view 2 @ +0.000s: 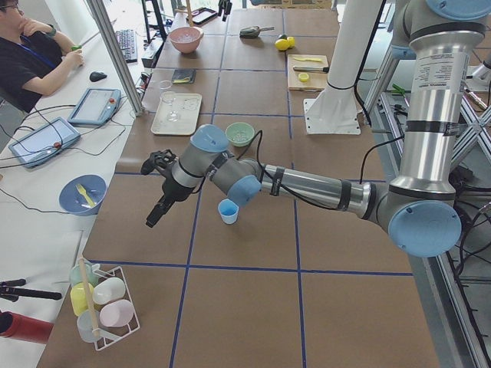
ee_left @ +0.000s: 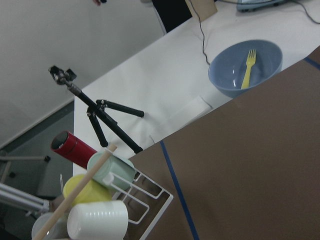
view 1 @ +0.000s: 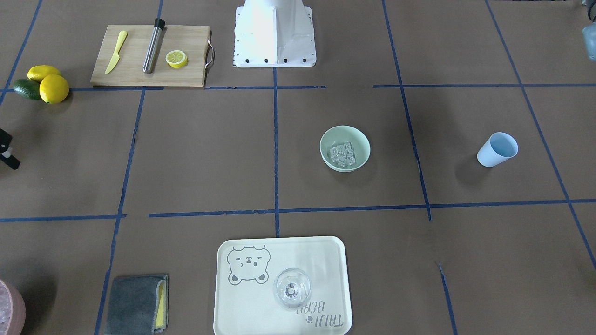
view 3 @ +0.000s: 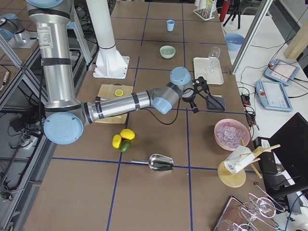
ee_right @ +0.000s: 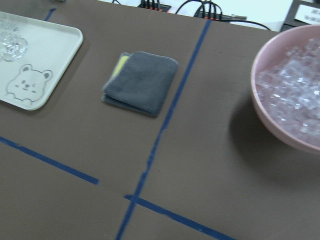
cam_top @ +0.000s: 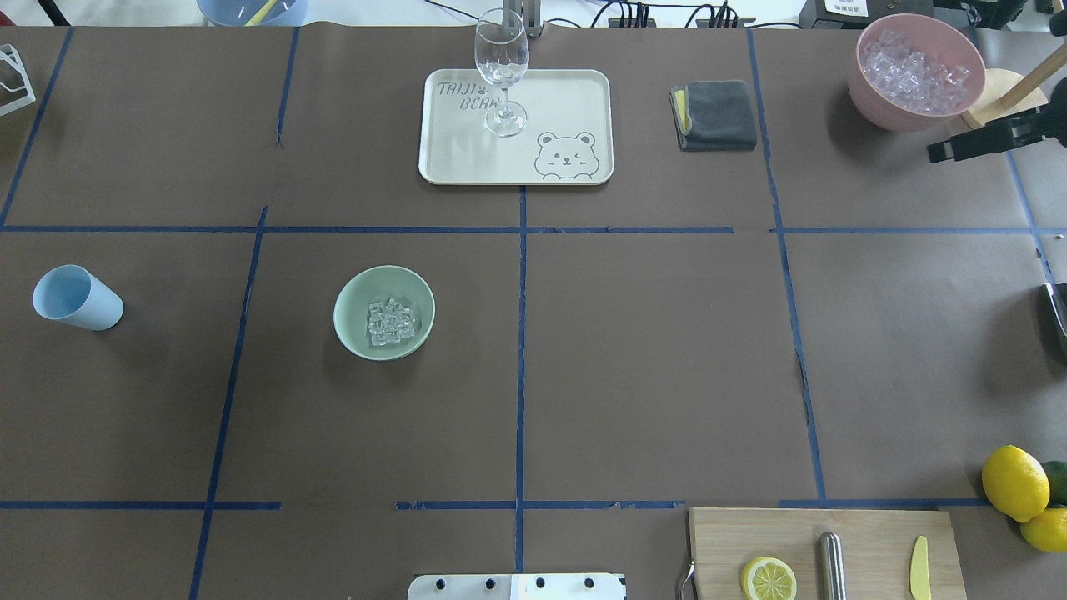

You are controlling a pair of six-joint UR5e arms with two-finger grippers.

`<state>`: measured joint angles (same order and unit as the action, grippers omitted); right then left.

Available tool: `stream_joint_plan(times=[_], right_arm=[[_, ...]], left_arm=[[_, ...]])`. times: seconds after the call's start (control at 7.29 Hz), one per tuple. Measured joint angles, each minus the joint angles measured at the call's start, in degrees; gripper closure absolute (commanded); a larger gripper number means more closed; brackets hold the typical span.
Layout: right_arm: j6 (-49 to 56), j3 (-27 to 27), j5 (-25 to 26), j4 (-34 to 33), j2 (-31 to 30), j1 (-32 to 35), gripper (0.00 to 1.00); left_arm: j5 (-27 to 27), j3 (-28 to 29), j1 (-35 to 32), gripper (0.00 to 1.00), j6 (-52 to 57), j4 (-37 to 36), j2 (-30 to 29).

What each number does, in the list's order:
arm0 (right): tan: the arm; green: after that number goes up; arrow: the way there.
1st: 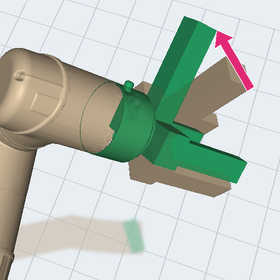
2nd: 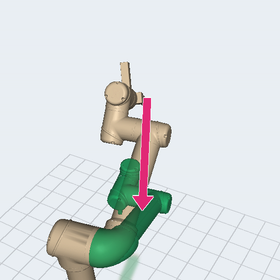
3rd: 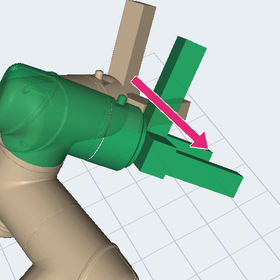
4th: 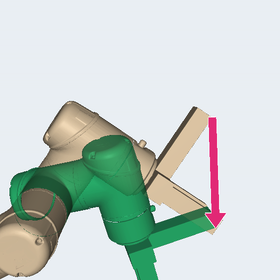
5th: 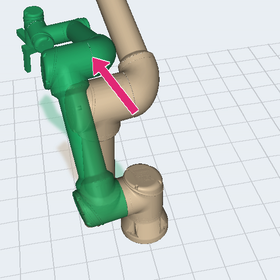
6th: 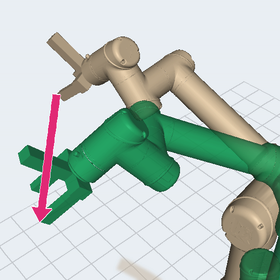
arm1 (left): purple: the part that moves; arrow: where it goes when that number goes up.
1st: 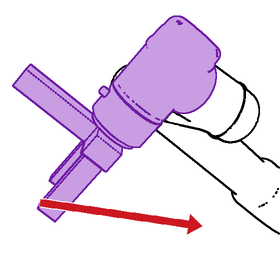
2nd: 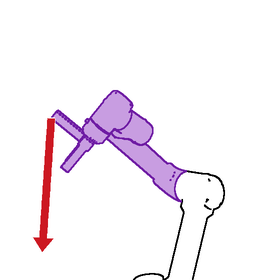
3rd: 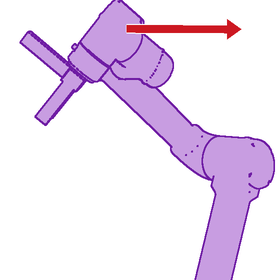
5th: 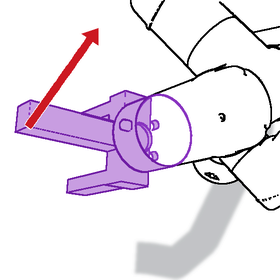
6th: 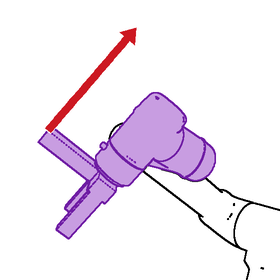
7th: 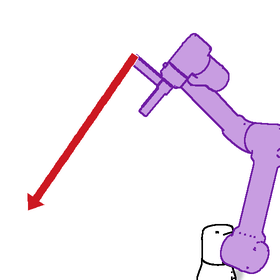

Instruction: Pour ice into bowl

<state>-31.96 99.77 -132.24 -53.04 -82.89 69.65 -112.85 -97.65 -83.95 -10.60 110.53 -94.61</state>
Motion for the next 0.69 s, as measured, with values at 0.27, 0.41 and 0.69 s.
stream_joint_plan(times=[0.27, 0.41, 0.69], right_arm=[[-10.46, 0.96, 0.65, -0.3, 6.5, -7.22, 0.0], [-15.17, 1.3, 1.59, -0.56, 9.8, -10.56, 0.01], [-23.12, 1.95, 7.23, -4.54, 16.81, -18.89, 0.01]], left_arm=[[-12.7, 0.38, -3.32, 0.0, 1.31, -10.49, 0.67], [-17.51, 0.48, -4.05, 0.0, 4.05, -11.65, 2.85], [-21.28, 0.64, -4.35, 0.0, 11.51, -12.38, 7.25]])
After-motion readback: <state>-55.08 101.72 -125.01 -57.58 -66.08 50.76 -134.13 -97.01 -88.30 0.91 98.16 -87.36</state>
